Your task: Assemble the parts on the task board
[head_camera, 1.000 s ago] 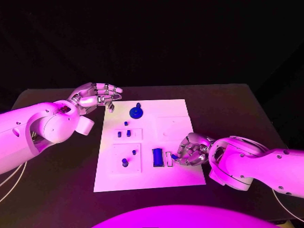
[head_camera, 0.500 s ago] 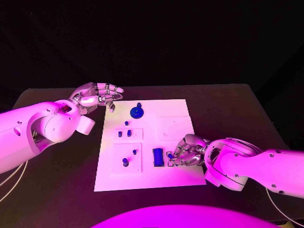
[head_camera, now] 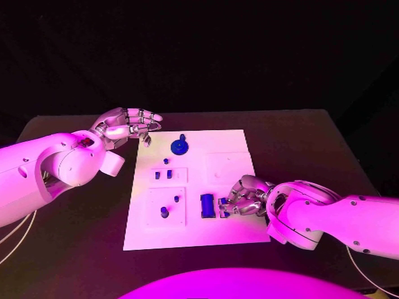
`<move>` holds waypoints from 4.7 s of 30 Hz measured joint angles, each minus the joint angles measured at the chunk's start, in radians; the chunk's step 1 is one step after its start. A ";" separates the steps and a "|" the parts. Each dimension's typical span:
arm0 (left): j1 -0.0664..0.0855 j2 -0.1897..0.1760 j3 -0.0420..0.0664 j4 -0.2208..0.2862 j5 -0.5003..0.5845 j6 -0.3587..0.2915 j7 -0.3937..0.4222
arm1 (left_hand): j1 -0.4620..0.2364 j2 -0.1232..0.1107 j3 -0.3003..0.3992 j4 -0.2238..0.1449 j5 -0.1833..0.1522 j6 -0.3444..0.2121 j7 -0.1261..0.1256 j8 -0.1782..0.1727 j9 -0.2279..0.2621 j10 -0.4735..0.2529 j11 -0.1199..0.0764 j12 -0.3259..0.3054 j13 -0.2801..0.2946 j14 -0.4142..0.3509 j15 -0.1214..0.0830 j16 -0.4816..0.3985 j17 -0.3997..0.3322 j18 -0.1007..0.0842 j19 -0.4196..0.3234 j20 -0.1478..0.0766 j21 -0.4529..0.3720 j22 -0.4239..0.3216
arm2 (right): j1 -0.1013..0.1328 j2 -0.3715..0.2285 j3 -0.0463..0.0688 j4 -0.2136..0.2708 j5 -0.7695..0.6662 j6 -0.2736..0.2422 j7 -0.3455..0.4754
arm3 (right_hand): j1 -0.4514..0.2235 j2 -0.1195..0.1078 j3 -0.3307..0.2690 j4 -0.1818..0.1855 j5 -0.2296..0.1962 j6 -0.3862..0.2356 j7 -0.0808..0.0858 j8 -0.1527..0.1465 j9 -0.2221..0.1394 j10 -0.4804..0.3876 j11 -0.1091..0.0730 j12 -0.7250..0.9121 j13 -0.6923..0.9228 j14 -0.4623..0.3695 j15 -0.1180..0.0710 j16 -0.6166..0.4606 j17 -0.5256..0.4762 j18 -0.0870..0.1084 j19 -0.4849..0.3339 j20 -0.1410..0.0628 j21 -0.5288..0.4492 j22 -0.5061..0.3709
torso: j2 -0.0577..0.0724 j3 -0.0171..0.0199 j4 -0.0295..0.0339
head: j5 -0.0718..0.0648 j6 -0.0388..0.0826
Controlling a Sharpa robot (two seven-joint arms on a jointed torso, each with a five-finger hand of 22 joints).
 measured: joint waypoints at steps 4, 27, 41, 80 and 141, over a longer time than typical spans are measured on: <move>0.000 0.000 0.000 0.000 0.000 0.000 -0.001 | 0.000 0.000 0.000 0.000 0.000 0.000 0.000 0.000 0.000 0.000 0.000 0.000 0.000 0.000 0.000 0.000 0.000 0.000 0.000 0.000 0.000 0.000 | 0.000 0.001 0.000 -0.001 0.000 0.000 0.000 | -0.020 -0.003 -0.003 0.003 0.000 0.001 -0.001 -0.003 0.000 0.000 0.000 0.000 0.000 0.000 0.000 0.000 0.000 0.000 0.000 0.000 0.000 0.000 | 0.000 -0.0004 -0.0001 | -0.001 -0.001; 0.000 0.001 0.000 -0.002 0.000 0.003 -0.004 | 0.000 0.000 0.000 0.000 0.000 0.000 0.000 0.000 -0.001 0.000 0.000 0.000 -0.001 0.000 0.000 0.000 0.000 0.000 0.000 0.000 0.000 -0.001 | 0.000 0.002 0.000 0.002 -0.002 0.003 0.005 | -0.073 -0.016 -0.017 0.005 0.000 0.003 -0.003 -0.001 0.000 0.000 0.000 0.004 0.000 0.000 0.000 0.000 0.001 0.000 0.000 0.000 0.000 0.001 | -0.001 -0.0013 -0.0001 | 0.000 -0.005; 0.000 0.001 0.000 -0.003 0.000 0.003 -0.004 | 0.000 0.000 0.000 0.000 0.000 0.000 0.000 0.000 -0.001 0.000 0.000 0.000 -0.001 0.000 0.000 0.000 0.000 0.000 0.000 0.000 0.000 -0.001 | -0.001 -0.014 0.000 0.008 -0.022 0.003 0.023 | -0.073 -0.016 -0.021 0.001 0.000 0.003 -0.002 -0.002 -0.002 0.000 0.000 0.004 0.001 0.000 0.000 0.000 0.000 0.000 0.000 0.000 -0.004 0.000 | -0.001 -0.0008 -0.0007 | 0.002 -0.005; 0.000 -0.003 0.000 -0.002 0.000 0.003 -0.003 | -0.004 0.004 0.003 0.003 0.000 0.000 0.000 0.005 -0.002 0.000 0.000 0.000 -0.002 0.000 0.000 0.000 0.000 0.000 0.000 0.000 0.000 -0.002 | -0.015 -0.025 0.000 -0.027 -0.220 -0.026 0.264 | 0.175 0.014 0.203 -0.267 0.000 -0.062 0.063 -0.157 -0.061 -0.002 0.052 -0.011 0.000 0.000 0.036 0.000 0.000 0.000 -0.002 0.027 -0.026 0.000 | -0.001 -0.0011 0.0003 | 0.008 -0.006; -0.004 0.017 -0.007 -0.040 0.016 -0.013 0.020 | -0.030 -0.007 -0.009 0.026 0.000 -0.011 -0.004 0.022 -0.008 -0.011 0.001 0.012 -0.010 -0.050 0.009 -0.022 -0.036 0.000 -0.021 0.013 -0.032 -0.018 | 0.048 0.006 0.016 -0.206 0.048 -0.226 0.558 | 0.072 0.000 0.188 -0.291 -0.004 -0.088 0.080 -0.216 -0.070 -0.120 0.073 -0.198 -0.026 0.000 0.051 -0.083 -0.018 0.043 -0.089 0.049 -0.320 0.000 | -0.016 -0.0080 -0.0018 | 0.003 0.035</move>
